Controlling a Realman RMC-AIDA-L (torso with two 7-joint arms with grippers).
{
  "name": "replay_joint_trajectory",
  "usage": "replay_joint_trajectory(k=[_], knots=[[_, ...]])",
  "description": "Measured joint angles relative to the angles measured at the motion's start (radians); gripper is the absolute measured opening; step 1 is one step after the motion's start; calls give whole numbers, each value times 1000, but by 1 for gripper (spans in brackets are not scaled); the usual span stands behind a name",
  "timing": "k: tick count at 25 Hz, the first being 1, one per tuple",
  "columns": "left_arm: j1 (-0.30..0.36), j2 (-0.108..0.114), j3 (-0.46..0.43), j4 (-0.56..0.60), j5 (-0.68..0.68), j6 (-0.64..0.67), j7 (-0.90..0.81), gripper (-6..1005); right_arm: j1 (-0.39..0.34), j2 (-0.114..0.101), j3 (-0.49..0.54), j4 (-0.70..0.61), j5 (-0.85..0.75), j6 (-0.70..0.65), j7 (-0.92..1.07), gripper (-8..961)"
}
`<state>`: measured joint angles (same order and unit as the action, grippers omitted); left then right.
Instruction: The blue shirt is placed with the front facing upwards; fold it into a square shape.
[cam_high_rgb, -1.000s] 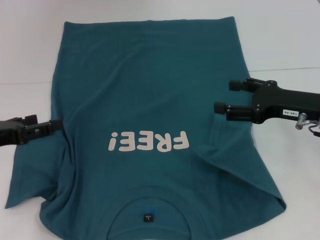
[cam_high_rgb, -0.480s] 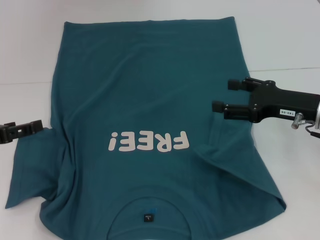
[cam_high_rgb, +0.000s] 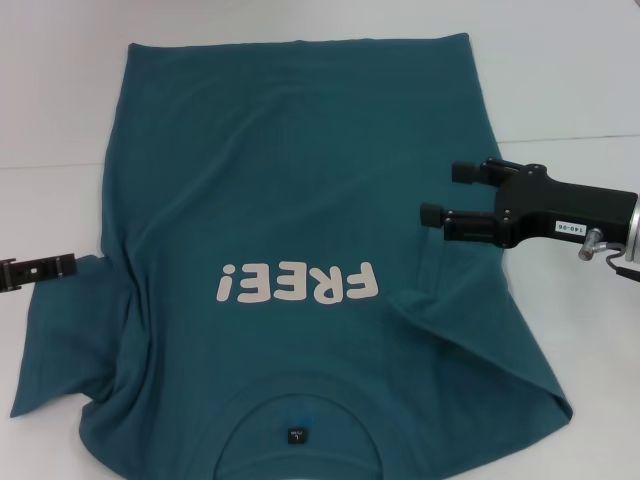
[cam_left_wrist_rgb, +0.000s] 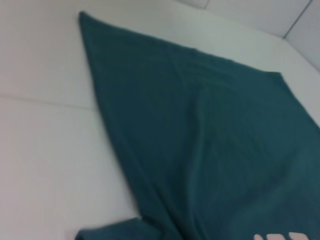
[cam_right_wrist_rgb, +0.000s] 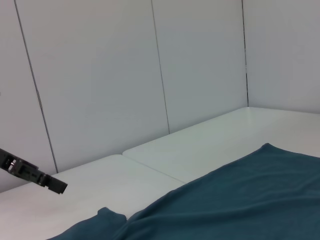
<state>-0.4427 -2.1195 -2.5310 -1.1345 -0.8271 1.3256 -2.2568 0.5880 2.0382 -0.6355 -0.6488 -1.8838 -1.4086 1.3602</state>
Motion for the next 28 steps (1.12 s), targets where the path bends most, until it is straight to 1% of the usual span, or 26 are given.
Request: replay_joint_trajectory(k=[6, 10, 15, 18, 22, 28], knots=[[-23, 10, 0, -1, 100, 13, -121, 936, 2, 5, 1, 0, 0, 2, 1, 931], [-30, 17, 0, 1, 132, 30, -146, 937, 2, 9, 1, 0, 0, 3, 2, 930], [-33, 17, 2, 4, 167, 39, -166, 937, -2, 17, 1, 0, 0, 9, 2, 928], [-52, 17, 13, 23, 205, 31, -181, 937, -3, 18, 1, 0, 0, 14, 2, 928], [-96, 20, 15, 59, 259, 21, -200, 937, -4, 18, 0, 0, 0, 15, 2, 928], [-126, 29, 14, 95, 267, -5, -201, 937, -6, 22, 0, 0, 0, 14, 2, 927]])
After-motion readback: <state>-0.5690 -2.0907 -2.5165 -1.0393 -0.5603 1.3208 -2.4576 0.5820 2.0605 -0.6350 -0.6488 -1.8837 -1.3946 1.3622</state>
